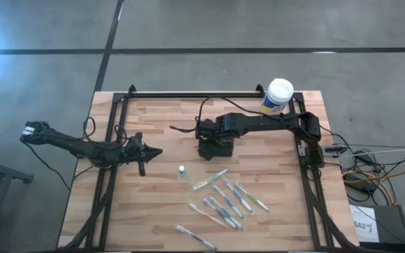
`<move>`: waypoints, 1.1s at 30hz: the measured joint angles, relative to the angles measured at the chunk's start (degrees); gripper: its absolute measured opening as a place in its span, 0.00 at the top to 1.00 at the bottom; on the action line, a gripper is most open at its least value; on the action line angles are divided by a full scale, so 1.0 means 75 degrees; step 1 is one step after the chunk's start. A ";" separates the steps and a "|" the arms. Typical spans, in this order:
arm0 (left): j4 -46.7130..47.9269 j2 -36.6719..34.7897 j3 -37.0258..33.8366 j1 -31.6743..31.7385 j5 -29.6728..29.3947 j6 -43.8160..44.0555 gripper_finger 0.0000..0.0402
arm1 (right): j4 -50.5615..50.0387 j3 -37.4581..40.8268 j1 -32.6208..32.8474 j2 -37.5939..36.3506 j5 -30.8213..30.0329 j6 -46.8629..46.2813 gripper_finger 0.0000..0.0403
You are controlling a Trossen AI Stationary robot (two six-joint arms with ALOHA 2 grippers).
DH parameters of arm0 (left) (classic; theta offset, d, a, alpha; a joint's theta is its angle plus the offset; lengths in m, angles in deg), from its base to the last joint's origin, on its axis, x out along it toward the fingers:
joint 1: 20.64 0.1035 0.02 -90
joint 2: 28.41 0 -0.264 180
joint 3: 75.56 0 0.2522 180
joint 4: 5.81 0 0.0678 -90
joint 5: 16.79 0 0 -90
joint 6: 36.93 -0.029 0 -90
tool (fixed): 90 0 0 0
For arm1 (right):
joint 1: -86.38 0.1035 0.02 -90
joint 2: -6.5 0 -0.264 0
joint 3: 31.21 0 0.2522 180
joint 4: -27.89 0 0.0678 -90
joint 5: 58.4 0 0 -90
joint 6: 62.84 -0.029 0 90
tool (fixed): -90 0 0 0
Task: Pick & Place toothbrushing station
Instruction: Put the bottom blue mouthwash into the black wire organizer
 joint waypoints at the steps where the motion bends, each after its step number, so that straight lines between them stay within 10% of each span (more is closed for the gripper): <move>1: 0.0000 0.0000 0.0000 0.0000 -0.0002 0.0001 0.98 | 0.0003 0.0000 0.0000 0.0000 0.0000 0.0037 0.77; 33: 0.0000 0.0001 0.0000 0.0000 -0.0002 0.0292 0.98 | 0.0615 0.0794 0.0131 -0.0003 0.0064 -0.0535 0.77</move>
